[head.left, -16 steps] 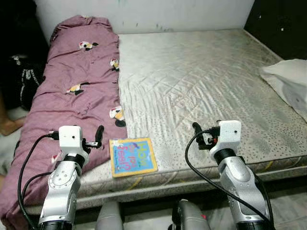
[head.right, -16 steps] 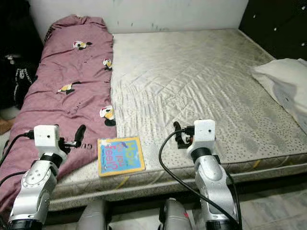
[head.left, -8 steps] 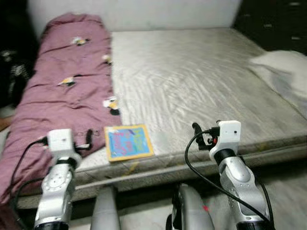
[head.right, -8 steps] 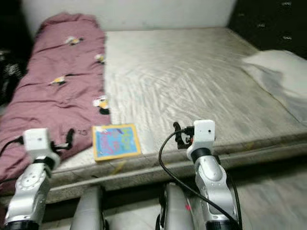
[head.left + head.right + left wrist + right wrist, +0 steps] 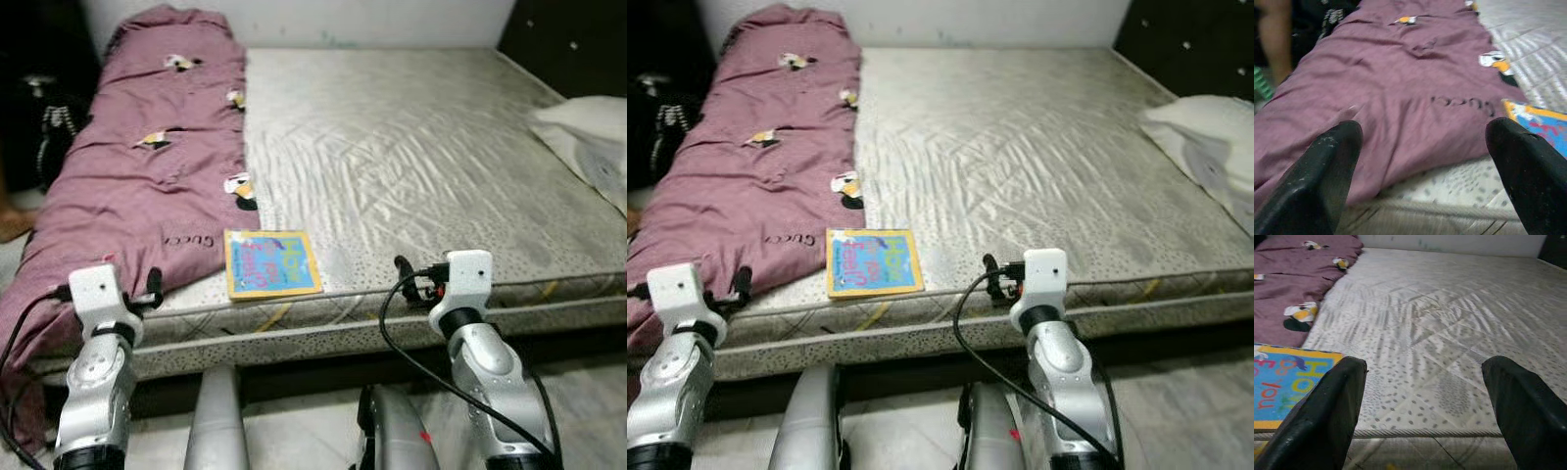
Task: Clean up the room
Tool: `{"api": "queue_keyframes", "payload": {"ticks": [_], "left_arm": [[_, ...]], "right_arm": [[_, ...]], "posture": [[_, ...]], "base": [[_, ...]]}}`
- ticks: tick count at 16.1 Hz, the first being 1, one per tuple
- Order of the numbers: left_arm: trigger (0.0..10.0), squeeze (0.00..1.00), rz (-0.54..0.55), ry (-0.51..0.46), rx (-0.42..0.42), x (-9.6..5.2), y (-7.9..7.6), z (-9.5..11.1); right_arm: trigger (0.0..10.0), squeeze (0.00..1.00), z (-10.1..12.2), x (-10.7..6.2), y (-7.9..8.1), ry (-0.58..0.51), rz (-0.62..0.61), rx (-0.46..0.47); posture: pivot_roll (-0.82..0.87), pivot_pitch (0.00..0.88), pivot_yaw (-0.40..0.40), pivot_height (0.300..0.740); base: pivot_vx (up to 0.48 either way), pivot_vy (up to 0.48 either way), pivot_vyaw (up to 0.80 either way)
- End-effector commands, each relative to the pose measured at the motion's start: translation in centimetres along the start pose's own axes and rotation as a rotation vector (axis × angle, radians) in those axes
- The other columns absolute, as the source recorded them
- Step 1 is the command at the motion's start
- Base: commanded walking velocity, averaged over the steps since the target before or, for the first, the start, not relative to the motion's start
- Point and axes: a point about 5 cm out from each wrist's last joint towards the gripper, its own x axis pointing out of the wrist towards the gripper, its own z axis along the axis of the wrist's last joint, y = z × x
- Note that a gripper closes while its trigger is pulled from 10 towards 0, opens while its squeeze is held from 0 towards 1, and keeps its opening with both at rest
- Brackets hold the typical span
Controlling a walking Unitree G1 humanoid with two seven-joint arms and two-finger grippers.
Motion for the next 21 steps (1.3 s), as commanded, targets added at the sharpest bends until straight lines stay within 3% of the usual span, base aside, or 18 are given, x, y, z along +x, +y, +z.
{"api": "queue_keyframes", "payload": {"ticks": [1, 7, 14, 18, 21], "left_arm": [[10.0, 0.0, -0.032, 0.012, 0.0, 0.2, -0.2, 0.0], [10.0, 0.0, -0.173, 0.055, -0.036, 2.0, -2.0, -0.3], [10.0, 0.0, -0.154, 0.051, -0.07, 3.0, -2.5, 0.0], [10.0, 0.0, -0.122, 0.045, -0.07, 3.7, -1.9, 0.3], [10.0, 0.0, -0.156, -0.006, -0.11, 4.0, -2.5, 1.0]], "right_arm": [[10.0, 0.0, 0.7, -0.2, -0.6, -0.018, -0.009, -0.012], [10.0, 0.0, 1.1, -0.7, -1.3, -0.018, -0.017, -0.027], [10.0, 0.0, 1.3, -1.8, -2.2, -0.001, -0.023, -0.053], [10.0, 0.0, 1.3, -1.9, -2.4, 0.01, -0.025, -0.06], [10.0, 0.0, 1.3, -2.0, -2.6, 0.015, -0.024, -0.067]], "posture": [[-0.03, 0.0, -0.044, 0.594], [-0.07, 0.002, -0.051, 0.594], [-0.12, 0.024, -0.062, 0.537], [-0.12, 0.028, -0.067, 0.537], [-0.13, 0.024, -0.072, 0.537]], "base": [[0.0, 0.0, 0.0], [0.0, 0.0, 0.0], [0.0, 0.0, 0.0], [0.0, 0.0, 0.0], [0.095, 0.0, 0.0]]}}
